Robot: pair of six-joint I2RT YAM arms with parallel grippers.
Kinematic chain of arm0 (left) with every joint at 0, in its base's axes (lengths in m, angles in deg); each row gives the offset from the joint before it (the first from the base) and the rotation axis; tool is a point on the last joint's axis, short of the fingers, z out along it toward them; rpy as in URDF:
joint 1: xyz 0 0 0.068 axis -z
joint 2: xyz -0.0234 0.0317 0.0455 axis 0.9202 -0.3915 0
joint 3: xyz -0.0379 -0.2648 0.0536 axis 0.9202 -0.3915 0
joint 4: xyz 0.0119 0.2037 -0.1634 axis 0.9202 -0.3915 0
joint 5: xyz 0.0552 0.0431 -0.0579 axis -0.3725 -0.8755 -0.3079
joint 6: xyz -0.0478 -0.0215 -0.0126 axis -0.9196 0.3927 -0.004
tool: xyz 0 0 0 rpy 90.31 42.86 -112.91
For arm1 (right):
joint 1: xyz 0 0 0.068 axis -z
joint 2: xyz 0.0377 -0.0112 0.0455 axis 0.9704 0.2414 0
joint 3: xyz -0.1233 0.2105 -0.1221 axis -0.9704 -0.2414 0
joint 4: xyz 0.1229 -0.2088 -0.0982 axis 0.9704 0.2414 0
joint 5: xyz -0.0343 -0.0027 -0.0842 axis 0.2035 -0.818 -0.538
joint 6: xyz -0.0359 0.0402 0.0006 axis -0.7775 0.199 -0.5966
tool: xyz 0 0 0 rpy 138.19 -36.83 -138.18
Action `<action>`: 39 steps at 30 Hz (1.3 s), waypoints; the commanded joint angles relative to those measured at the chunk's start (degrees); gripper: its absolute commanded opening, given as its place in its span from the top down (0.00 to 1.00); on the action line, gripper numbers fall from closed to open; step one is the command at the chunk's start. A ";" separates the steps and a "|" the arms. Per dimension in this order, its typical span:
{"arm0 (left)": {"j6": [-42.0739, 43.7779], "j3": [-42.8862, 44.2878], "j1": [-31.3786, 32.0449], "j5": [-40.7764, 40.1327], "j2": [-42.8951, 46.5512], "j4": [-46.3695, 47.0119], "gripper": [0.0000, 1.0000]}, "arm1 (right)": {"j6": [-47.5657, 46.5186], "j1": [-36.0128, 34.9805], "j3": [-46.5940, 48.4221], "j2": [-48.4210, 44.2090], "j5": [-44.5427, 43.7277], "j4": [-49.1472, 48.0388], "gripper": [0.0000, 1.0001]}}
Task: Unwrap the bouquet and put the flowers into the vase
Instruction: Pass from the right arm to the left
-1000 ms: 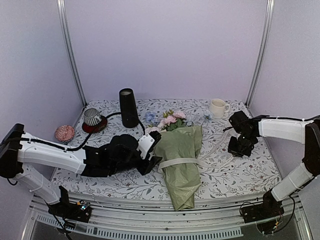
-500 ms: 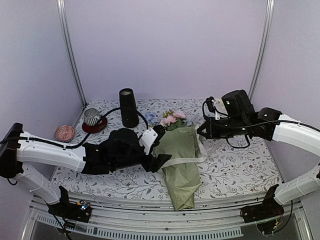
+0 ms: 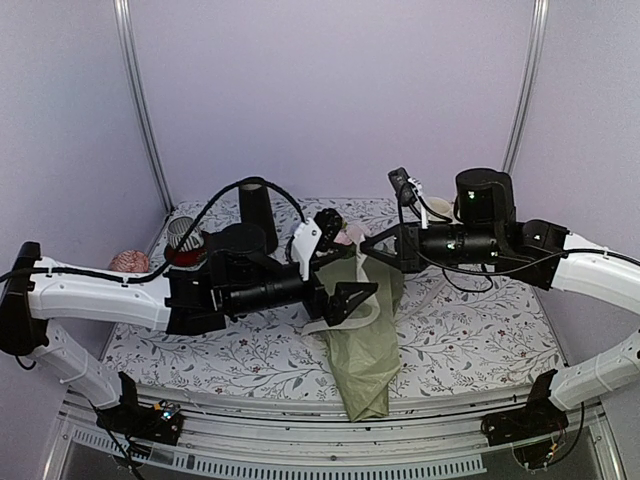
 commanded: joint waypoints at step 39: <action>-20.25 -13.63 -50.16 9.35 20.31 -15.65 1.00 | 9.15 22.67 -12.62 -0.87 -29.66 11.91 0.08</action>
